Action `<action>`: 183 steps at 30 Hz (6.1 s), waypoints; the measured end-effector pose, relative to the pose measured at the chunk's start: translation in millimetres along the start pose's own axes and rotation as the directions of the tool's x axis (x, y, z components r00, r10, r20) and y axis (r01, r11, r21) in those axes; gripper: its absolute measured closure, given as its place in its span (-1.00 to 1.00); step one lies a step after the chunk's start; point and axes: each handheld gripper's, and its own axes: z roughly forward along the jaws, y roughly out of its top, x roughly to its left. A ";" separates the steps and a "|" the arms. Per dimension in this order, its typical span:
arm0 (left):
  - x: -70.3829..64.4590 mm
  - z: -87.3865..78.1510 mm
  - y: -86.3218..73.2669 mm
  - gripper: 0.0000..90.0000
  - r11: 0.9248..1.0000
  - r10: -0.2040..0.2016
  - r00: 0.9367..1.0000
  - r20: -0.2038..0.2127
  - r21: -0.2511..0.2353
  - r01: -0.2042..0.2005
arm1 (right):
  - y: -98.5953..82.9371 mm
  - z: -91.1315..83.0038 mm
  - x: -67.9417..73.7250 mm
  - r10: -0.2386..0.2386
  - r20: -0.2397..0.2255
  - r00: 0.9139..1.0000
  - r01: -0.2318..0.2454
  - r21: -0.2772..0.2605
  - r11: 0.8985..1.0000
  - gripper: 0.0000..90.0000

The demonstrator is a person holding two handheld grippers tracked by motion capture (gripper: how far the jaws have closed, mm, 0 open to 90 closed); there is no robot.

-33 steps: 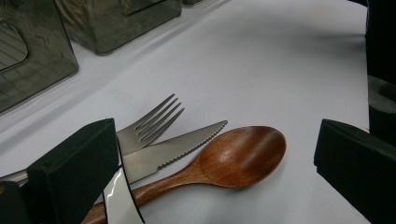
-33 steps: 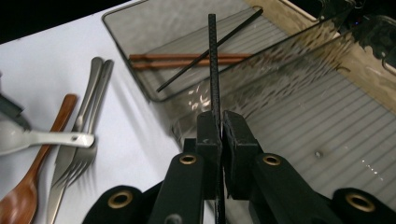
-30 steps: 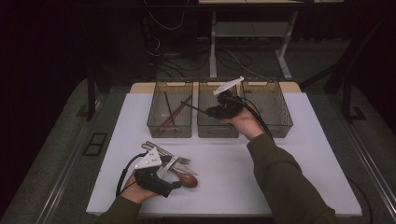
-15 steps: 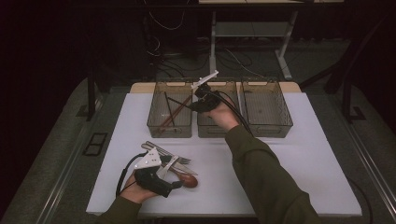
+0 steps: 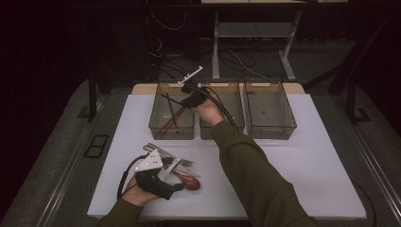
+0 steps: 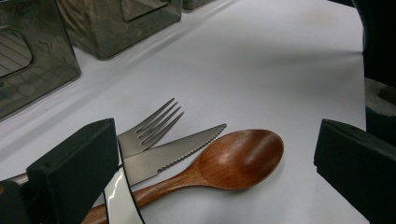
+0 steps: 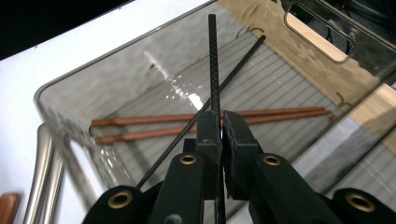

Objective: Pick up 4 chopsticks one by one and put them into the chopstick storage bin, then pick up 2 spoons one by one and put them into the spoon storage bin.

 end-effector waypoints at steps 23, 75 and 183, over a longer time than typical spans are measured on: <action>0.4 -0.7 -0.3 -1.00 1.000 -0.006 1.000 0.007 -0.003 0.006 | 17.3 23.8 2.7 0.018 0.037 0.999 -0.017 -0.022 1.000 0.22; -1.6 -0.9 -4.2 -1.00 0.999 -0.012 1.000 -0.022 0.030 0.012 | -154.7 -121.0 -28.5 0.031 -0.076 0.997 -0.050 -0.272 0.961 -0.58; 12.9 -27.1 -24.7 0.15 0.953 -0.073 0.982 -0.177 0.278 0.121 | -336.2 -172.0 -12.3 0.040 0.034 0.999 -0.031 -0.213 0.977 -0.71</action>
